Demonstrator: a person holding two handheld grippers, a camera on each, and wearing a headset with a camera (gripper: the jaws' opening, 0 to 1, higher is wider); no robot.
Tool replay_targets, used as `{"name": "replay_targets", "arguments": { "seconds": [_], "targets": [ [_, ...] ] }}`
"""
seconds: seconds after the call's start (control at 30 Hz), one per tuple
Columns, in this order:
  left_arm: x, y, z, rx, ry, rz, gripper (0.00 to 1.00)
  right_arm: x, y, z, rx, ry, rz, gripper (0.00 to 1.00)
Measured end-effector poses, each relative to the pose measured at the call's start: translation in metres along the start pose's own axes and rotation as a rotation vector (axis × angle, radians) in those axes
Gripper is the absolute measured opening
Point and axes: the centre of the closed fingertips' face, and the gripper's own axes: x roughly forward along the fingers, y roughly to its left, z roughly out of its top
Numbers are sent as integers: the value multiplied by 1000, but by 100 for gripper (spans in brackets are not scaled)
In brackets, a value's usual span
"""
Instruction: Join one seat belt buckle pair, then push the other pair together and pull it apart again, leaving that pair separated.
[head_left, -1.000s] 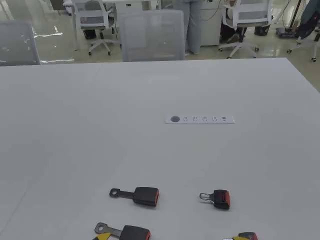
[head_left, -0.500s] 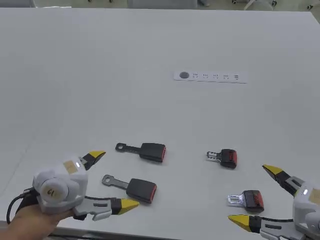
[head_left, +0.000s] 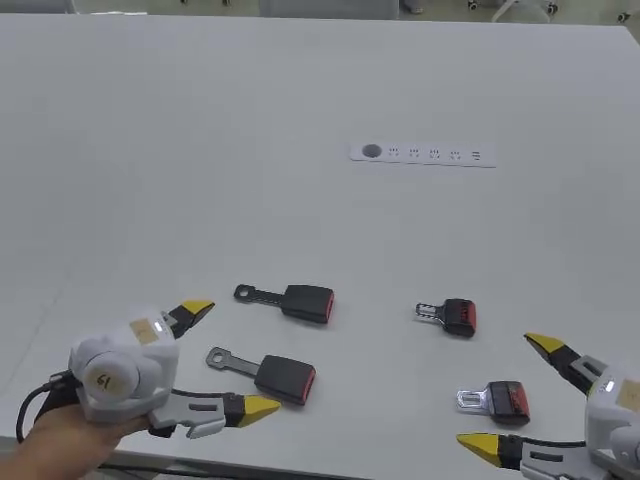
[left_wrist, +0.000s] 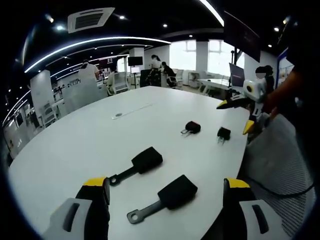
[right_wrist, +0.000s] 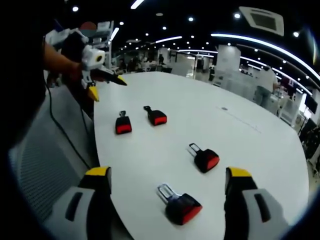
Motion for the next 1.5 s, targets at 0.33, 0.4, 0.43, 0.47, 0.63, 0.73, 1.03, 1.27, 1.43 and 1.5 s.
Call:
{"name": "replay_targets", "arguments": {
  "seconds": [0.33,0.4,0.43,0.47,0.63,0.73,1.03,1.27,1.43,1.5],
  "targets": [
    [0,1,-1,-7,2,-1,97,1,-2,-2,-7,11,6,95],
    [0,1,0,-7,1,-3,97,1,-3,-1,-6,9,7,95],
    [0,1,0,-7,1,-3,97,2,-3,-1,-5,9,8,95],
    [0,2,0,-7,1,-4,97,2,-3,-1,-5,8,8,95],
    [1,4,1,-7,-1,-2,97,2,-5,-2,-8,9,6,96],
    [2,4,2,-6,-2,-6,97,3,-5,-4,-4,12,9,96],
    [4,4,2,11,7,-16,97,2,-6,-4,9,8,9,96],
    [7,6,2,16,9,-14,97,5,-6,-4,10,13,13,96],
    [7,6,-1,21,15,-16,97,6,-4,-3,11,10,19,95],
    [7,10,0,31,11,-2,98,7,-4,-4,21,7,19,96]
  ]
}}
